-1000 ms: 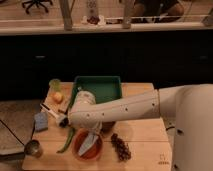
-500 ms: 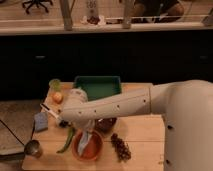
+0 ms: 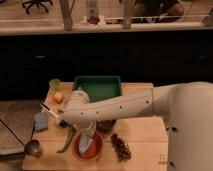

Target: Wipe red bowl with towel

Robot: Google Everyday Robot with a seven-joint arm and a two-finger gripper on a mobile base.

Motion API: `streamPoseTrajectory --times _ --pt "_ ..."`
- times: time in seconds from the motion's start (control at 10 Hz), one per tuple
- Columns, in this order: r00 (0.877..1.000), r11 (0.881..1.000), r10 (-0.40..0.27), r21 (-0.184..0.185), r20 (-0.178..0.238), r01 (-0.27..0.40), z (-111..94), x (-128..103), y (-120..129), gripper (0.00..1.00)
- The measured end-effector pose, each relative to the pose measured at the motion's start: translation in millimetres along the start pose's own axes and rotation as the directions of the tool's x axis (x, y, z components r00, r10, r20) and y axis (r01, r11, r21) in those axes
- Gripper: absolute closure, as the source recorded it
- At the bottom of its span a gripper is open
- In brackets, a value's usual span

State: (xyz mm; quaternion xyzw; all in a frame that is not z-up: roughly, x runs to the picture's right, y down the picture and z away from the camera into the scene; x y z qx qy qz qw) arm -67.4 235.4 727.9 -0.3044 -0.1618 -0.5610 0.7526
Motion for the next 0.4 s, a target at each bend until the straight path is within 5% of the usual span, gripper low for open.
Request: streamPoseTrajectory --times 0.4 --pt "0.997 0.996 0.073 -0.044 -0.001 -0.073 -8.4 9.3 40.9 0.97"
